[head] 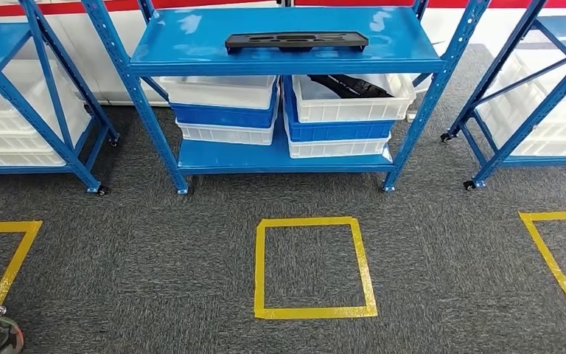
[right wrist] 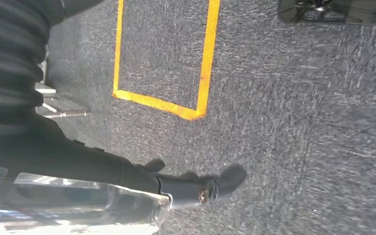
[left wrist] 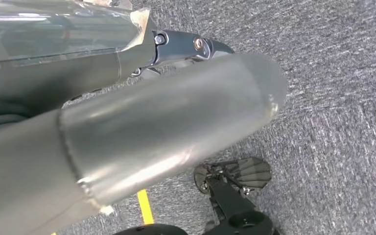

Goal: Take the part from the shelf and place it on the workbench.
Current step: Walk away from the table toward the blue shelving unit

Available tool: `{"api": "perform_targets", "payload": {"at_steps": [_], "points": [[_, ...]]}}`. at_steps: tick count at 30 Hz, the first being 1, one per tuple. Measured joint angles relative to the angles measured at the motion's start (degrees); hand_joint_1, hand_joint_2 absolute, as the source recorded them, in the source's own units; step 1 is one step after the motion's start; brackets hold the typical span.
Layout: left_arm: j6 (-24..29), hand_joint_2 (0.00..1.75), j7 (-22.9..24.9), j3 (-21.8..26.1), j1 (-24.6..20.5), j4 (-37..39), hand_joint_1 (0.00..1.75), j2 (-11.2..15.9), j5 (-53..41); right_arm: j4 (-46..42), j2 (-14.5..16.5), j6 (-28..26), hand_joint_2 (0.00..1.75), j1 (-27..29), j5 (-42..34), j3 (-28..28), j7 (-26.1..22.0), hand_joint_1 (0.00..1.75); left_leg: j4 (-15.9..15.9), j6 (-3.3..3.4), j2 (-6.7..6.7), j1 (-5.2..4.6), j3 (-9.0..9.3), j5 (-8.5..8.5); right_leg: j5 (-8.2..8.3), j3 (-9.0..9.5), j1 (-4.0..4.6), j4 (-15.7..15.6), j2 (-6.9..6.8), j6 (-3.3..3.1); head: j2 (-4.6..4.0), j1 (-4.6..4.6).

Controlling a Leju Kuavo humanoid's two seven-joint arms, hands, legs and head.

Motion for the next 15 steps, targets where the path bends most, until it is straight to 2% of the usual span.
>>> {"api": "perform_targets", "payload": {"at_steps": [1, 2, 3, 4, 5, 6, 7, 8, 9, 10, 12, 13, 15], "points": [[0.0, 0.00, 0.0, 0.0, 0.0, 0.0, 0.00, 0.0, 0.0, 0.0, -0.1, 0.0, 1.75, 0.1, 0.0, 0.0, 0.0, 0.00, 0.0, -0.15, -0.08, 0.10, 0.00, -0.03, -1.00, -1.74, -0.26, 3.3, 0.17, 0.27, 0.00, 0.03], [0.0, 0.00, 0.0, 0.0, 0.0, 0.0, 0.00, -0.1, 0.0, 0.0, -0.2, 0.0, 1.75, 0.2, 0.0, 0.0, 0.0, 0.00, 0.0, -0.35, -0.18, 0.21, 0.09, -0.15, -1.27, -2.76, -0.58, 5.0, 0.24, 0.77, 0.00, 0.02], [0.0, 0.00, 0.0, 0.0, 0.0, 0.0, 0.00, -0.1, 0.0, 0.0, -0.3, 0.0, 1.75, 0.2, 0.0, 0.0, 0.0, 0.00, 0.1, -0.65, -0.30, 0.42, 0.24, -0.33, -0.63, -2.76, -0.94, 4.7, 0.24, 1.49, 0.00, 0.02], [0.1, 0.00, 0.0, 0.0, 0.0, 0.0, 0.00, -0.2, 0.0, 0.0, -0.3, 0.0, 1.75, 0.3, 0.0, 0.0, 0.0, 0.00, 0.3, -1.10, -0.41, 0.75, 0.45, -0.59, 0.84, -1.65, -1.35, 2.2, 0.18, 2.39, 0.00, 0.03], [0.2, 0.00, 0.0, 0.0, 0.0, 0.0, 0.00, -0.3, 0.0, 0.0, -0.4, 0.0, 1.75, 0.3, 0.0, 0.0, 0.0, 0.00, 0.7, -1.74, -0.47, 1.03, 0.59, -1.00, 2.66, 0.19, -1.82, -1.8, -0.06, 3.35, 0.00, 0.05], [0.3, 0.00, 0.0, 0.0, 0.0, 0.0, 0.00, -0.2, 0.0, 0.0, -0.3, 0.0, 1.75, 0.2, 0.1, 0.0, 0.0, 0.00, 1.4, -2.52, -0.52, 1.18, 0.53, -1.57, 3.90, 1.88, -1.99, -5.3, -0.17, 3.93, 0.00, 0.25], [0.5, 0.00, 0.0, 0.1, 0.0, 0.0, 0.00, -0.1, 0.0, 0.0, -0.2, 0.0, 1.75, 0.2, 0.1, 0.0, 0.0, 0.00, 2.1, -3.25, -0.54, 1.16, 0.39, -2.12, 4.62, 3.02, -2.07, -7.6, -0.16, 3.86, 0.00, 0.38], [0.7, 0.00, 0.1, 0.1, -0.1, 0.0, 0.00, 0.0, 0.0, 0.1, -0.1, 0.0, 1.75, 0.2, 0.1, 0.0, 0.0, 0.00, 2.7, -3.80, -0.55, 1.08, 0.23, -2.56, 4.70, 3.51, -2.16, -8.6, -0.10, 3.39, 0.00, 0.45], [0.8, 0.00, 0.1, 0.1, -0.1, 0.0, 0.00, 0.1, 0.0, 0.1, 0.0, -0.1, 1.75, 0.1, 0.1, 0.0, 0.0, 0.00, 3.0, -4.08, -0.56, 1.04, 0.13, -2.78, 4.34, 3.41, -2.05, -8.4, 0.20, 2.64, 0.00, 0.48], [0.8, 0.00, 0.1, 0.1, -0.1, 0.0, 0.00, 0.0, 0.0, 0.0, -0.1, -0.1, 1.75, 0.1, 0.1, 0.0, 0.0, 0.00, 3.0, -4.18, -0.53, 1.14, 0.17, -2.82, 4.21, 3.28, -2.05, -8.2, 0.42, 1.94, 0.00, 0.35], [1.0, 0.00, 0.1, 0.1, -0.1, 0.0, 0.00, -0.1, -0.1, 0.0, 0.0, -0.2, 1.75, 0.1, 0.1, 0.0, 0.0, 0.00, 4.0, -4.23, -1.03, 1.60, -0.12, -3.72, 4.00, 3.29, -1.90, -8.0, 0.68, 1.03, 0.00, 0.14], [1.0, 0.00, 0.1, 0.1, -0.1, 0.0, 0.00, -0.1, -0.1, 0.0, 0.0, -0.3, 1.75, 0.1, 0.1, 0.0, 0.0, 0.00, 6.1, -4.17, -1.58, 1.67, -1.11, -5.06, 3.93, 3.35, -1.74, -7.9, 0.78, 0.62, 0.00, 0.06], [1.1, 0.00, 0.1, 0.2, -0.1, 0.0, 0.00, -0.1, -0.1, 0.0, 0.1, -0.4, 1.75, 0.0, 0.1, 0.0, 0.0, 0.00, 13.8, -3.83, -2.86, 1.40, -5.06, -8.85, 3.83, 3.40, -1.33, -8.0, 0.98, -0.05, 0.00, -0.17]]}}
